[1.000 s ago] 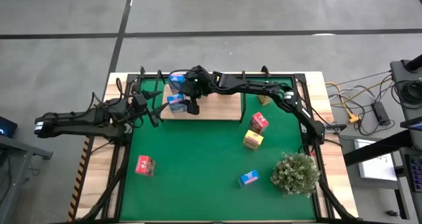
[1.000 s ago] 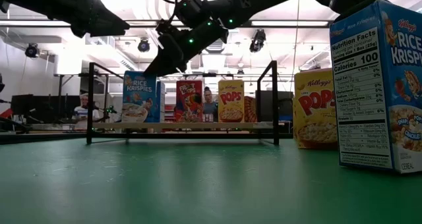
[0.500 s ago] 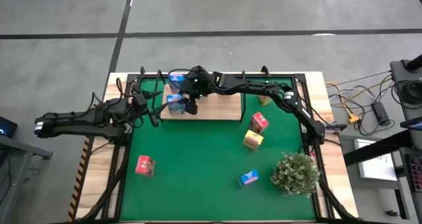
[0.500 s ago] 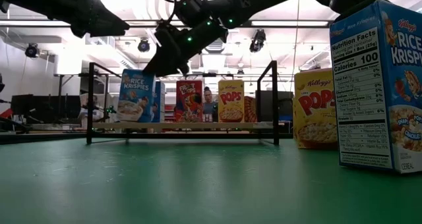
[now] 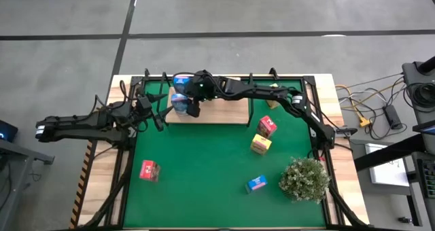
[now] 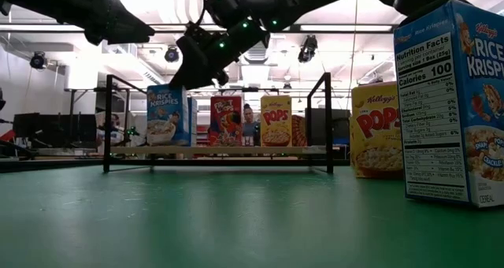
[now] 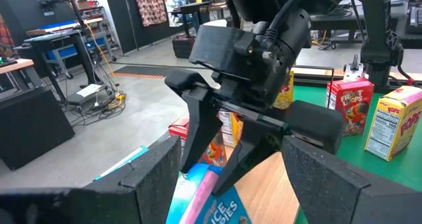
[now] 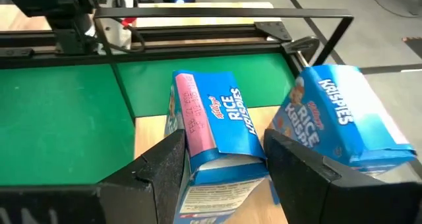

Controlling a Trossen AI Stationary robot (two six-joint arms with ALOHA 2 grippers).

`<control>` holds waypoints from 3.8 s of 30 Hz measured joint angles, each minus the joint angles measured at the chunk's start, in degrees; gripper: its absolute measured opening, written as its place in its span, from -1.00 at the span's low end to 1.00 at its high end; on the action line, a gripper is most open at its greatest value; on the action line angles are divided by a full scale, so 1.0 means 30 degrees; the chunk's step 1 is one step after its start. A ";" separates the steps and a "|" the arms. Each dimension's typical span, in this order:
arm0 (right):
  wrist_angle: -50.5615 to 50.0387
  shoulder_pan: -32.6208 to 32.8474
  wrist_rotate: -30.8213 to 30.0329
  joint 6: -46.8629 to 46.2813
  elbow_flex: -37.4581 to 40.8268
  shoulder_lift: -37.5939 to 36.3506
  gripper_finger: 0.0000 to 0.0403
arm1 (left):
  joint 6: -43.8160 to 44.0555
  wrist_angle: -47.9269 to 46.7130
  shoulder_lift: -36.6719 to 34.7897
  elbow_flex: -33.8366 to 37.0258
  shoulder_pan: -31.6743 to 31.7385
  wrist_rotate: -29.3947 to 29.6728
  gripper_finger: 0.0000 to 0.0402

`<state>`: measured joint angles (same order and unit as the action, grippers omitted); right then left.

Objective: Stack cereal on shelf
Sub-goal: Put the left blue cereal box on the shelf aligned with the other blue cereal box

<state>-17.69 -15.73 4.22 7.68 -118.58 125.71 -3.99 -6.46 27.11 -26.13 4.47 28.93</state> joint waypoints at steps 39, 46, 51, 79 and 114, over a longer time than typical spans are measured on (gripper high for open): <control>-0.0161 0.0612 -0.0980 0.0124 0.0240 0.0000 0.05 | 0.0095 -0.0168 0.0005 0.0007 0.0007 0.0000 0.23; -0.0228 0.0612 -0.0973 0.0254 0.0192 0.0000 0.34 | 0.0095 -0.0168 0.0003 0.0007 0.0000 0.0000 0.23; -0.1173 0.0612 -0.0973 0.0270 -0.0842 0.0015 0.47 | 0.0095 -0.0218 0.0000 0.0007 0.0005 0.0000 0.23; 0.2804 0.3738 -0.5418 0.2252 0.2821 0.0175 -0.94 | 0.0087 -0.0263 0.0000 0.0007 0.0000 -0.0003 0.23; 0.7733 0.2706 -0.5353 0.2666 0.6105 -0.0571 -0.94 | 0.0306 -0.0415 0.0174 0.0007 0.0007 -0.0007 0.23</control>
<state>5.51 -7.61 -11.84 15.68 -100.27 124.00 -3.07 -7.70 27.64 -26.11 4.49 28.91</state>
